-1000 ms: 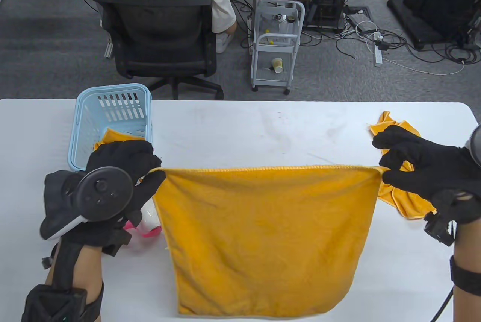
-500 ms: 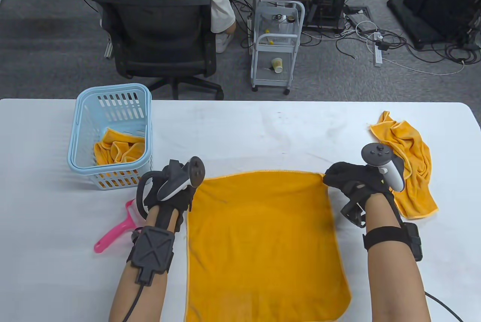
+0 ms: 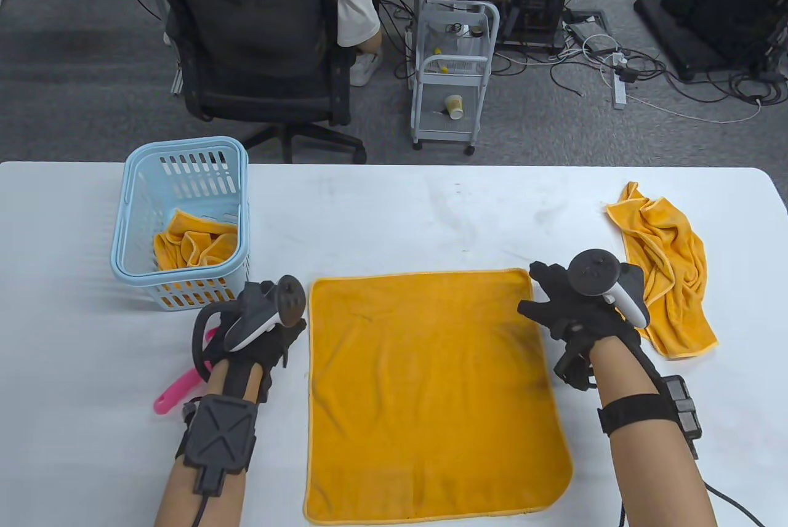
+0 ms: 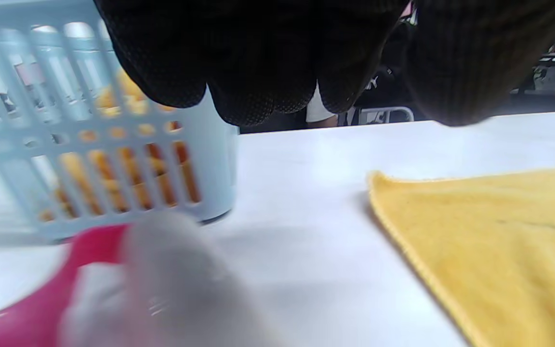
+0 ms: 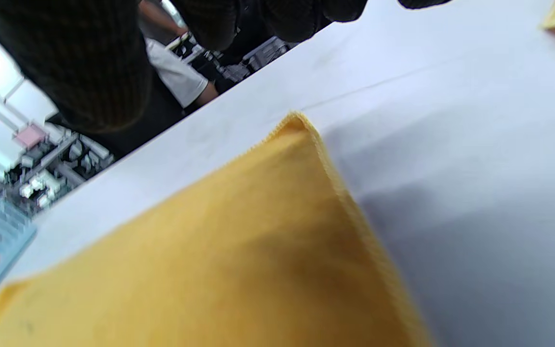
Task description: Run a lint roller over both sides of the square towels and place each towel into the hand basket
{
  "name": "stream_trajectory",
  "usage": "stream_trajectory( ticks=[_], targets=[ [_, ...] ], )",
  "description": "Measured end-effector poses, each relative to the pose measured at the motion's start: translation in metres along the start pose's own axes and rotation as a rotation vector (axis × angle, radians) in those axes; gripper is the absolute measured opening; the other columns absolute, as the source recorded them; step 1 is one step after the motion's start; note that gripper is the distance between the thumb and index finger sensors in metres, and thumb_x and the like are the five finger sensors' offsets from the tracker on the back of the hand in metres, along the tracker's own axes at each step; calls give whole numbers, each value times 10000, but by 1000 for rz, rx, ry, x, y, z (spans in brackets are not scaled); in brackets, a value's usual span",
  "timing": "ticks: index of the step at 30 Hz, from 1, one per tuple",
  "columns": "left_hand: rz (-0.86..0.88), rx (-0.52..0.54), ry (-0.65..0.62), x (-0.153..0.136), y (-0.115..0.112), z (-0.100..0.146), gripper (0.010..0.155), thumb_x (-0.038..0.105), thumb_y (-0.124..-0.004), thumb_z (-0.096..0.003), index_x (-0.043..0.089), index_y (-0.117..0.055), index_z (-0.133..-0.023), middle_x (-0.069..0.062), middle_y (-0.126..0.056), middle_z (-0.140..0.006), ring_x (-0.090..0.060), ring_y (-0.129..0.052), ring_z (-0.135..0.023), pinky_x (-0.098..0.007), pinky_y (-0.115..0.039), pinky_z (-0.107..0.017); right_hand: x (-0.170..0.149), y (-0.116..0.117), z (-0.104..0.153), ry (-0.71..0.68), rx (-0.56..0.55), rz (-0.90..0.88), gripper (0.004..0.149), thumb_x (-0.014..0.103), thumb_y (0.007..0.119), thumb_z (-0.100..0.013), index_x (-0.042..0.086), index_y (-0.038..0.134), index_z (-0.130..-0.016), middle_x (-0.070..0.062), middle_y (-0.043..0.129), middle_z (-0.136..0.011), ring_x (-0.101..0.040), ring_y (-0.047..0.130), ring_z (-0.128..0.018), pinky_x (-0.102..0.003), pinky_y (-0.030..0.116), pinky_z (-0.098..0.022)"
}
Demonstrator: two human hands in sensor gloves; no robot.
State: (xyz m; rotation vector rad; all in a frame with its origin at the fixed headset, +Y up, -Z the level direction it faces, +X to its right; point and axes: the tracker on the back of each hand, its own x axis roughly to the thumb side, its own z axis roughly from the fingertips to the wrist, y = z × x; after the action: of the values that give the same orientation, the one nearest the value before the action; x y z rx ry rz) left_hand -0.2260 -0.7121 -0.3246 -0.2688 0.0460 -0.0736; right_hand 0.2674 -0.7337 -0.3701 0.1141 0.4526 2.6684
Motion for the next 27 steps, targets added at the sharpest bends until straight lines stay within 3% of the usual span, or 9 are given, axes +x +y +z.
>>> stream_trajectory(
  ticks=[6,10,15,20,21,24,27],
  targets=[
    [-40,-148,77,-57,-19,34,1035,690,-870,-297,294,-369,-1111,-65,-302,-1239,-423,-541,-1125,-657,-559,-769,1,23,33,-38,91,244,995,572,899,-421,209,314,-1140,-215,309,-1172,-526,257,-1055,-742,394,-689],
    [-35,-196,130,-79,-40,44,1075,664,-903,-294,266,-330,-1112,-80,-288,-1235,-433,-536,-1127,-662,-554,-770,-1,41,46,-61,115,304,1018,565,918,-410,199,309,-1138,-220,312,-1172,-531,257,-1053,-744,392,-689],
    [-54,-246,202,-88,-65,38,912,590,-891,-367,259,-455,-1096,-82,-443,-1214,-414,-628,-1096,-634,-600,-757,-4,63,49,-90,169,348,1007,560,929,-405,207,338,-1139,-219,325,-1172,-534,258,-1050,-745,392,-687],
    [-70,-178,244,-85,-77,29,572,474,-806,-469,324,-637,-994,-40,-553,-1175,-373,-681,-1069,-613,-619,-751,-9,67,48,-80,184,356,994,548,930,-415,207,343,-1140,-221,328,-1173,-534,255,-1051,-745,384,-689],
    [-70,-185,239,-84,-78,27,557,472,-799,-470,334,-635,-985,-34,-559,-1171,-365,-682,-1069,-611,-620,-753,-9,66,48,-85,174,347,992,548,931,-415,207,345,-1140,-221,326,-1173,-535,254,-1051,-746,384,-689],
    [25,-186,198,-80,-75,24,546,462,-811,-466,339,-647,-972,-11,-580,-1162,-368,-682,-1070,-616,-617,-753,-10,65,49,-98,163,338,987,545,934,-415,212,355,-1141,-221,329,-1174,-534,254,-1053,-747,382,-690],
    [128,-135,86,-57,-53,22,544,453,-813,-466,353,-636,-971,-13,-587,-1158,-384,-667,-1075,-627,-609,-750,-10,68,48,-95,179,353,983,542,937,-416,214,361,-1142,-222,330,-1174,-534,253,-1053,-748,381,-689]
  ],
)
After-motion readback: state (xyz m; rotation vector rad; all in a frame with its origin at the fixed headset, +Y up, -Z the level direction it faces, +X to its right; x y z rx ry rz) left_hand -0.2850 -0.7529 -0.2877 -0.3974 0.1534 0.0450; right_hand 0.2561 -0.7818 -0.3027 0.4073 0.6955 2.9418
